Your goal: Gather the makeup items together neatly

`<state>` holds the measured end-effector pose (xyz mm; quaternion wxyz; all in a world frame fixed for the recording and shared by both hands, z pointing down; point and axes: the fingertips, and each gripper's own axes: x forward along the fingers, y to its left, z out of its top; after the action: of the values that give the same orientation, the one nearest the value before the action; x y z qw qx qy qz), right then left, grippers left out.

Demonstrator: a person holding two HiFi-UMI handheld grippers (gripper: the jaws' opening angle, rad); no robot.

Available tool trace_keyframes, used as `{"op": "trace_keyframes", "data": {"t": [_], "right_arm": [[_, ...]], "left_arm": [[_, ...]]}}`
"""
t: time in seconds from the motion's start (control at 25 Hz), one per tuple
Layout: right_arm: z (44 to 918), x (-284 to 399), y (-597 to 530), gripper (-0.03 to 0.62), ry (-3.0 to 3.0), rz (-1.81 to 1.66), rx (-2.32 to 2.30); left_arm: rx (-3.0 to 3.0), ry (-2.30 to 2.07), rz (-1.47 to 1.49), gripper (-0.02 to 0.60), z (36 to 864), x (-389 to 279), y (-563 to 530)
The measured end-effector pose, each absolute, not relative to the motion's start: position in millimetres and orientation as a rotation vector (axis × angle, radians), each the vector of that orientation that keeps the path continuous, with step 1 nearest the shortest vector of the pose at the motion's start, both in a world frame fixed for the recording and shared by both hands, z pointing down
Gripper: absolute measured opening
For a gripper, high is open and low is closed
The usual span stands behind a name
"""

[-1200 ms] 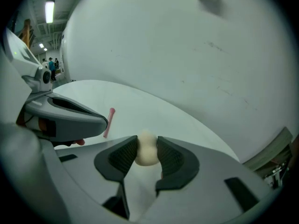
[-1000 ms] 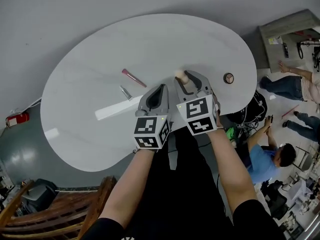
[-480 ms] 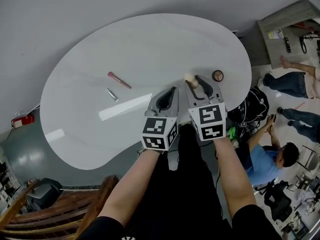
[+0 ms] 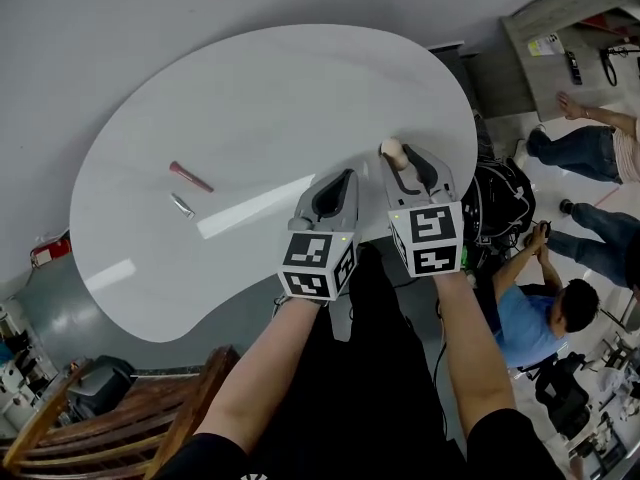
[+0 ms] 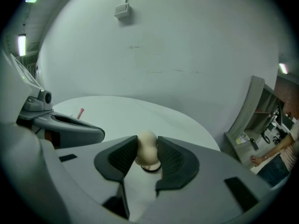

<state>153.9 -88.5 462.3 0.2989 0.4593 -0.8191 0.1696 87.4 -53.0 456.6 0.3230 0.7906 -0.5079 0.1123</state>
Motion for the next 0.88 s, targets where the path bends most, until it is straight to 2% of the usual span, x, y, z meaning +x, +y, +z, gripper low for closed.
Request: {"op": "trace_keyframes", "data": {"t": [0.32,0.88], "right_arm": [[491.2,195.3,-111.5,0.144,-2.174,0.502,1.220],[523.6,210.3,-116.2,0.146,-2.128,0.716,1.207]], "left_arm": [[2.057,-1.370,0.340,0.008,472.0,118.9,-71.9],[2.010,-1.418,0.386,0.008,481.6,127.4,-69.9]]}}
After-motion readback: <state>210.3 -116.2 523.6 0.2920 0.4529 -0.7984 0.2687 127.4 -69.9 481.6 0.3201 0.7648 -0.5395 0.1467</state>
